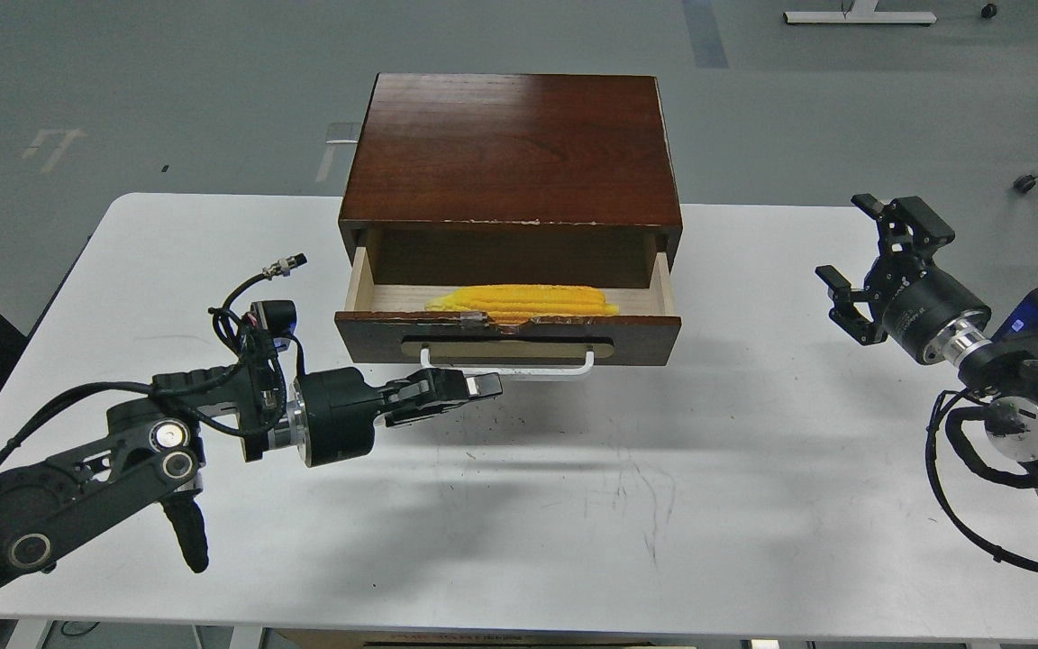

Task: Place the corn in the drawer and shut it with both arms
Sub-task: 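Position the left gripper fingers against the drawer front near the handle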

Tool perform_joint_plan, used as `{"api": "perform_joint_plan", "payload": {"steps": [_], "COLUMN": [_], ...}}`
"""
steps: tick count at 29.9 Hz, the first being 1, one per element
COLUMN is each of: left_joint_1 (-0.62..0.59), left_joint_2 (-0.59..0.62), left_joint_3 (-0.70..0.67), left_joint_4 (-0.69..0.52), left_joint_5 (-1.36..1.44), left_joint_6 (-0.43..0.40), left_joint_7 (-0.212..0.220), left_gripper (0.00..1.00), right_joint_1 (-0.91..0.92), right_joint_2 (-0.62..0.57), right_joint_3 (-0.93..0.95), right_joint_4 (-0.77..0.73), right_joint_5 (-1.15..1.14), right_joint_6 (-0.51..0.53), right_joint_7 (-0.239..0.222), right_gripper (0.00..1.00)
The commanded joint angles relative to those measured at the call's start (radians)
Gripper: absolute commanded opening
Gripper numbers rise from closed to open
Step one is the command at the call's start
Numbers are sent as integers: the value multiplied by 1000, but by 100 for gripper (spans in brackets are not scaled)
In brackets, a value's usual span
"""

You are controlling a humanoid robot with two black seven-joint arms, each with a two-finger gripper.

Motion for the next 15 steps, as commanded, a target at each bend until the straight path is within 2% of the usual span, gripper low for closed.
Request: {"api": "perform_joint_plan", "payload": {"steps": [1,8,15], "left_joint_1": [0,0,0], "left_joint_2": [-1,-10,-13], "left_joint_3": [2,2,0], "left_joint_4": [-1,0,10], "left_joint_5": [0,3,2], "left_joint_6": [-3,2,2], "left_joint_7": [1,27,30], "left_gripper": [0,0,0], "right_joint_1": [0,-5,-6], "right_joint_2": [-2,-3,0], "right_joint_3": [0,0,0], "right_joint_4": [0,0,0], "right_joint_5": [0,0,0], "right_joint_6": [0,0,0], "right_joint_7": [0,0,0], "right_gripper": [99,99,99]}}
